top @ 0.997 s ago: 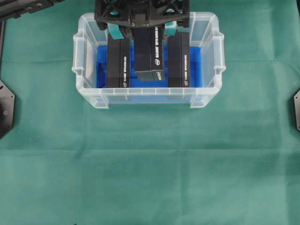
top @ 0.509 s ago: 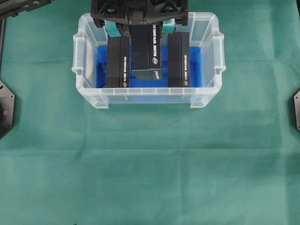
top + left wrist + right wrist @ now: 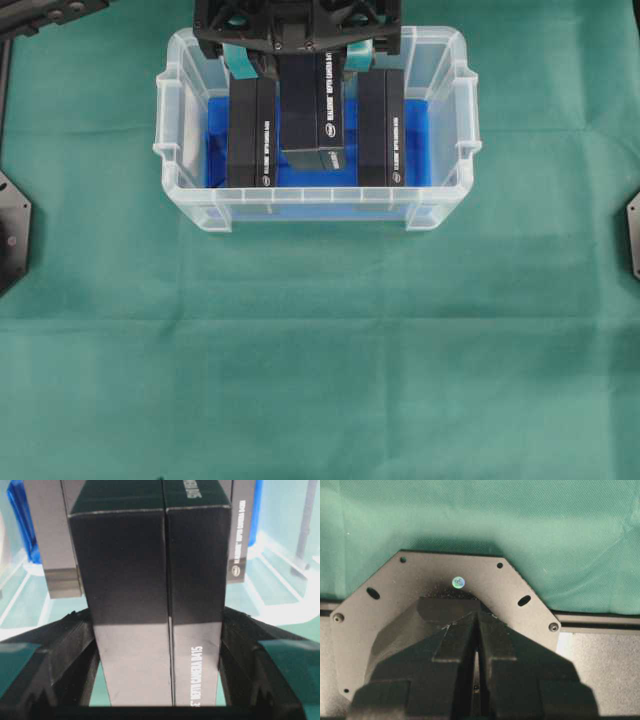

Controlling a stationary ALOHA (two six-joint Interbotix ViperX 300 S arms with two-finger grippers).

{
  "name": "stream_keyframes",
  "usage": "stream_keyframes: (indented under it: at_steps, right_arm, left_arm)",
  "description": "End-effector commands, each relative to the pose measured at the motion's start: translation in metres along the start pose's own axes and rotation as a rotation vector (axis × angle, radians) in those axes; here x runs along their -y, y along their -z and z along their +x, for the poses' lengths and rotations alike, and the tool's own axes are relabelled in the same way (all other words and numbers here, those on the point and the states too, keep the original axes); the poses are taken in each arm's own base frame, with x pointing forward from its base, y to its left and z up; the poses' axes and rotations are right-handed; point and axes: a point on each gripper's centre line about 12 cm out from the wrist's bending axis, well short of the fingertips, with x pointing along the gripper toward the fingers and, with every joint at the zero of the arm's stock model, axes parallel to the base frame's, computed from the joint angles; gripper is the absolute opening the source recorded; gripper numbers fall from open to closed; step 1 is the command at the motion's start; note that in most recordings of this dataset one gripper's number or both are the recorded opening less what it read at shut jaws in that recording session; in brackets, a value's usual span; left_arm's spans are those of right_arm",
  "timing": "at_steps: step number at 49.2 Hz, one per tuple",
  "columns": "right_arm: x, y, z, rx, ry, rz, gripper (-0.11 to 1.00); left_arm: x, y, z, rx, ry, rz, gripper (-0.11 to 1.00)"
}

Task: Take the box out of the case with the left arm.
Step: 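Lift the middle box upward out of the case with left gripper, then carry the box toward the front and lower it onto the cloth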

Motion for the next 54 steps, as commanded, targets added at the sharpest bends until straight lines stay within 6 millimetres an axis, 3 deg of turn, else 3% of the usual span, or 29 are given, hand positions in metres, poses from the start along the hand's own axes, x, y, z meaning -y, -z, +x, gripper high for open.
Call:
stream_keyframes:
  at_steps: [1, 30, 41, 54]
  right_arm:
    - [0.000, -0.004, -0.007, 0.020, -0.003, 0.004, 0.01]
    - [0.000, -0.004, -0.007, 0.021, -0.003, 0.004, 0.01]
    - [0.000, -0.004, -0.007, 0.021, -0.003, 0.004, 0.01]
    - [0.000, -0.004, -0.007, 0.020, -0.003, 0.004, 0.01]
  left_arm:
    - [-0.008, 0.000, -0.036, 0.023, 0.080, -0.002, 0.60]
    - [-0.006, 0.011, -0.036, 0.018, 0.080, 0.014, 0.60]
    - [-0.003, 0.033, -0.042, 0.007, 0.091, 0.038, 0.60]
    - [-0.002, 0.080, -0.047, -0.018, 0.081, 0.029, 0.60]
